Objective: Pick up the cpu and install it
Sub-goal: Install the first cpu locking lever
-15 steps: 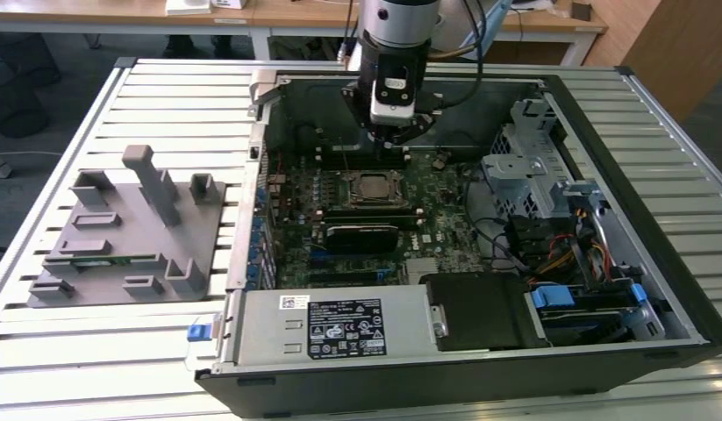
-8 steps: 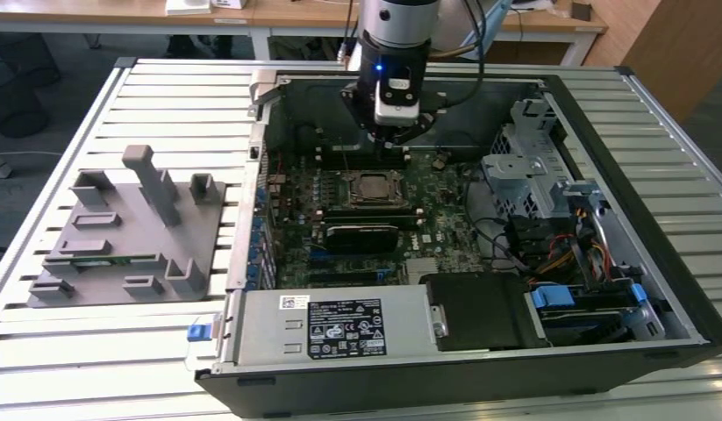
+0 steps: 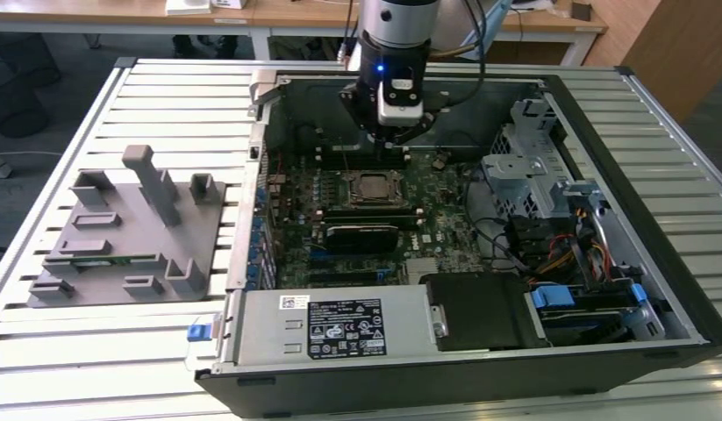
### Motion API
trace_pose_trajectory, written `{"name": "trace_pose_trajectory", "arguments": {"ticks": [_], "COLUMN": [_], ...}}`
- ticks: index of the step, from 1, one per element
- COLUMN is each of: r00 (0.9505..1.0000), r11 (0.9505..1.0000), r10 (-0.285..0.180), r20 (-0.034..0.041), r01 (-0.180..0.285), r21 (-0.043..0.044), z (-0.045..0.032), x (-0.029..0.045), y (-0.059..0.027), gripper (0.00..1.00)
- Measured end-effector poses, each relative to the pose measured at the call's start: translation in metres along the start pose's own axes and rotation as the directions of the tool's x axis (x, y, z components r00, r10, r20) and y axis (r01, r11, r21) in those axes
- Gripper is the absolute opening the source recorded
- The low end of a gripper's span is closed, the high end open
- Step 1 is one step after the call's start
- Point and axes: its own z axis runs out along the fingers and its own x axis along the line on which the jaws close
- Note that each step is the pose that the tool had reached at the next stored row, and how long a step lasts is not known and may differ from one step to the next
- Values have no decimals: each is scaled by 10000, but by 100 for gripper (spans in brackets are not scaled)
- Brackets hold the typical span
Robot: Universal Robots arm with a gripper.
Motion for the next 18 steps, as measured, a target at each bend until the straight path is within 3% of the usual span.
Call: {"name": "trace_pose_trajectory", "arguments": {"ticks": [11, 18], "r00": [9964, 9887], "r11": [9964, 9887], "r10": [-848, -1496], "r20": [12, 22], "r01": [848, 1496], "r21": [4, 7], "z": [0, 0], "x": [0, 2], "y": [-1, -2], "gripper": [11, 11]}}
